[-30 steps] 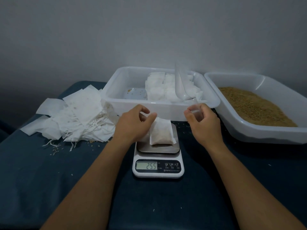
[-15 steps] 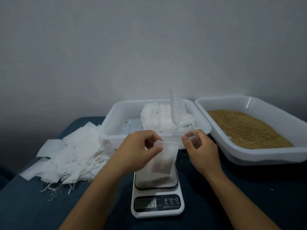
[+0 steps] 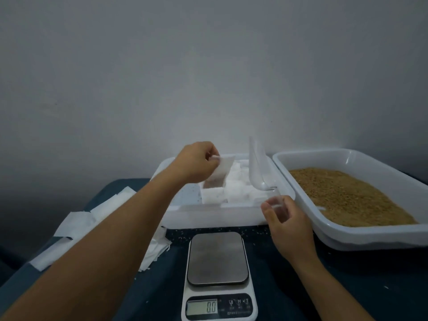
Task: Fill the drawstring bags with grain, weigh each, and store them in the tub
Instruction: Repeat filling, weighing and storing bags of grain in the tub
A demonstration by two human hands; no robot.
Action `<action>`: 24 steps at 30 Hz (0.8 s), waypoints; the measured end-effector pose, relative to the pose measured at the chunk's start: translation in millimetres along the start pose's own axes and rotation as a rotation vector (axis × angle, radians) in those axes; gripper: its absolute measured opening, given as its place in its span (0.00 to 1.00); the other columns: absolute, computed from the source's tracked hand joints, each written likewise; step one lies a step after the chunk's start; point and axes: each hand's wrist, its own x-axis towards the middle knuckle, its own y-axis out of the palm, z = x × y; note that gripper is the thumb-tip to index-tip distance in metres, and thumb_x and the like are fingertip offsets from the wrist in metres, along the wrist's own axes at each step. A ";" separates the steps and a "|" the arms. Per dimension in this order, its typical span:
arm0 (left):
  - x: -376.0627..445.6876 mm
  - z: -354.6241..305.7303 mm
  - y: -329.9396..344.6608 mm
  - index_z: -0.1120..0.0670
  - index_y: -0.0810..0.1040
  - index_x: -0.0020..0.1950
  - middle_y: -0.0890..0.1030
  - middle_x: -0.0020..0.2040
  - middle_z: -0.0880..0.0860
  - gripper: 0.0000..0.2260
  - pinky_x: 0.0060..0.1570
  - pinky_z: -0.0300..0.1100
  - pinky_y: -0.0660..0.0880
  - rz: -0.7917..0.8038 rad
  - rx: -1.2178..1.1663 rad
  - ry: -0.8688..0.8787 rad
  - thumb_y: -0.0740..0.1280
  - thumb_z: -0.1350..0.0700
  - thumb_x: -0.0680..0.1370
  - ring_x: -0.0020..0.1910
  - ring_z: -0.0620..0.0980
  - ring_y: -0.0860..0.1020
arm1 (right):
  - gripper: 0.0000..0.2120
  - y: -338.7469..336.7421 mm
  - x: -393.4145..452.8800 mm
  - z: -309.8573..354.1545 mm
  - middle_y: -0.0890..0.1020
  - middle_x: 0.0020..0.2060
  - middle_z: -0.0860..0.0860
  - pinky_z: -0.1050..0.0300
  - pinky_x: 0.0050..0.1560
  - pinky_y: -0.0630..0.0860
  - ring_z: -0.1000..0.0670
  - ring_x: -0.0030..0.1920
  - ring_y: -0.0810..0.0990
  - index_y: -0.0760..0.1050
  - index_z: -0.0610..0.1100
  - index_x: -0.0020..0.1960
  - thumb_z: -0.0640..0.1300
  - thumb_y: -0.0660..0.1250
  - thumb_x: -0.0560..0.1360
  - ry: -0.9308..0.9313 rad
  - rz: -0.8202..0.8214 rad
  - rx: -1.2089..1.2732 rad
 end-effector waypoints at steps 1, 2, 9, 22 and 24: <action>2.5 3.6 8.9 0.48 0.80 0.50 0.81 0.48 0.45 0.04 0.44 0.40 0.72 0.041 0.023 -0.017 0.65 0.52 0.81 0.47 0.46 0.79 | 0.05 -0.5 0.3 -0.3 0.84 0.40 0.62 0.62 0.38 0.74 0.61 0.41 0.83 0.76 0.60 0.47 0.58 0.70 0.79 0.004 0.002 0.005; 3.8 7.7 17.3 0.49 0.79 0.50 0.81 0.48 0.45 0.04 0.42 0.39 0.71 0.089 0.046 -0.027 0.64 0.53 0.81 0.47 0.47 0.79 | 0.05 -1.1 0.5 -0.8 0.84 0.40 0.62 0.62 0.38 0.75 0.60 0.41 0.84 0.76 0.60 0.47 0.58 0.70 0.79 0.006 0.003 0.010; 9.0 31.9 58.4 0.51 0.77 0.47 0.81 0.46 0.48 0.06 0.42 0.43 0.75 0.310 0.097 -0.131 0.62 0.54 0.80 0.45 0.51 0.81 | 0.05 -1.7 1.3 0.9 0.83 0.41 0.64 0.72 0.35 0.73 0.62 0.42 0.82 0.76 0.59 0.46 0.57 0.70 0.79 0.014 -0.013 -0.011; 27.9 68.4 87.0 0.54 0.77 0.63 0.80 0.61 0.54 0.12 0.63 0.50 0.77 0.234 0.103 -0.375 0.66 0.56 0.80 0.63 0.57 0.79 | 0.11 -4.3 3.3 -2.4 0.82 0.46 0.59 0.66 0.39 0.73 0.69 0.48 0.78 0.73 0.62 0.60 0.60 0.68 0.79 0.086 0.089 -0.063; 26.0 65.4 79.7 0.52 0.73 0.70 0.78 0.65 0.54 0.18 0.62 0.49 0.76 0.085 0.039 -0.339 0.67 0.53 0.81 0.62 0.55 0.78 | 0.12 -4.1 3.0 -2.4 0.81 0.48 0.60 0.66 0.38 0.72 0.70 0.46 0.78 0.70 0.62 0.62 0.61 0.66 0.80 0.117 0.119 -0.082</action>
